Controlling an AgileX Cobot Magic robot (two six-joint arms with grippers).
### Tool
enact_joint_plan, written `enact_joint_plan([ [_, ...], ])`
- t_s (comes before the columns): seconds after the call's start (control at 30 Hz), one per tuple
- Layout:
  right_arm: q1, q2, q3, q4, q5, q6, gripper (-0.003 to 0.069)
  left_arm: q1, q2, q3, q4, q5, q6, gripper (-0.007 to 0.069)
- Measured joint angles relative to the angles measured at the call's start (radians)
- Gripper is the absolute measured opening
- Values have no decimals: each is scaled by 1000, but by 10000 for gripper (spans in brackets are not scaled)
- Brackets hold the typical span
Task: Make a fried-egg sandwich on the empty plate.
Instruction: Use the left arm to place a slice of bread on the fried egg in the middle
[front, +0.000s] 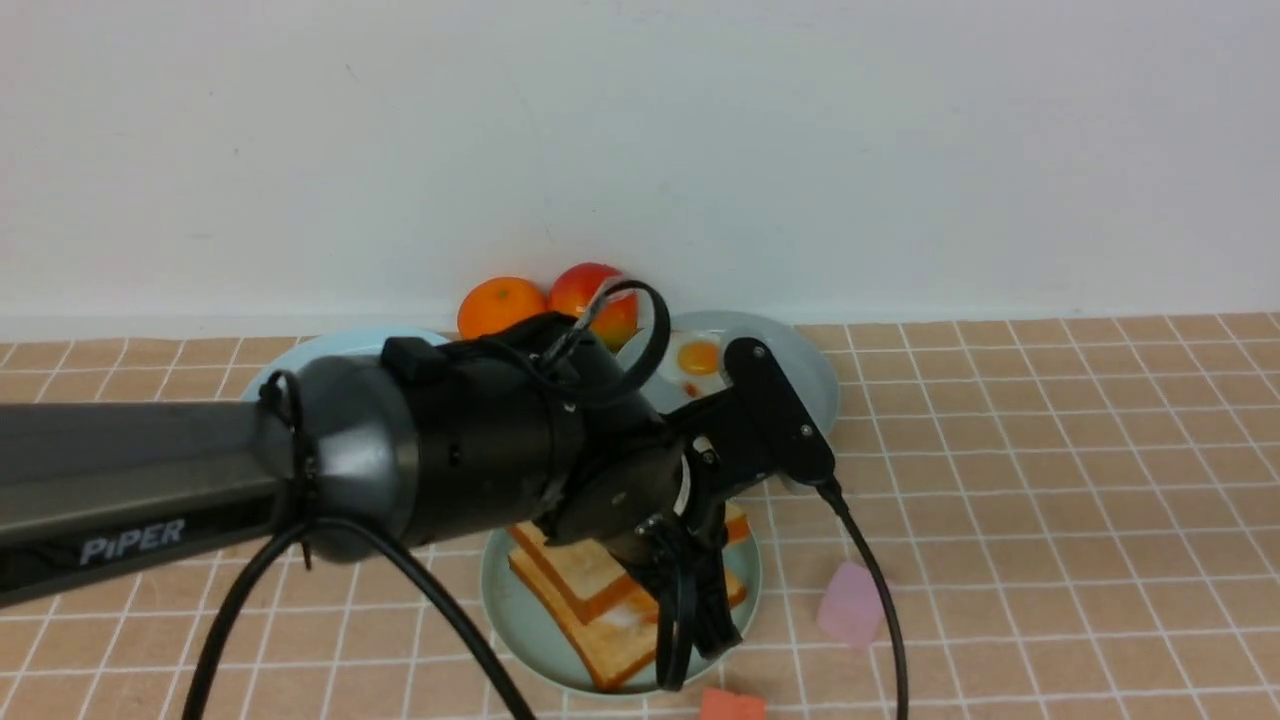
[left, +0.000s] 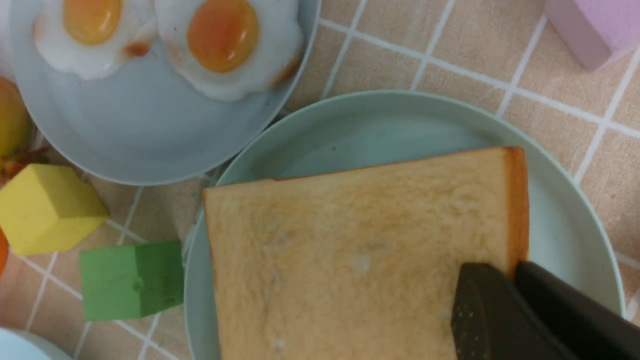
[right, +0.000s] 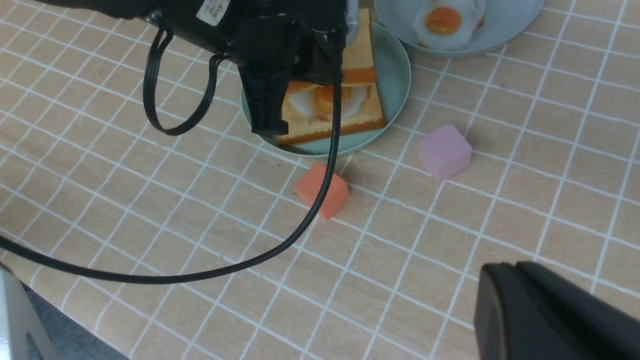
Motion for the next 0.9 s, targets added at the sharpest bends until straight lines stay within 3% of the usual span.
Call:
enact_joint_plan([
  [0.4,0,-3,0,0,-36,25,43,0,78,0,-26,-1,-2,24],
  [0.57,0,-3,0,0,-36,25,43,0,78,0,-24,-5,-2,73],
  [0.9,0,-3,0,0,-37,25,43,0,78,0,-23,-19,-2,267],
])
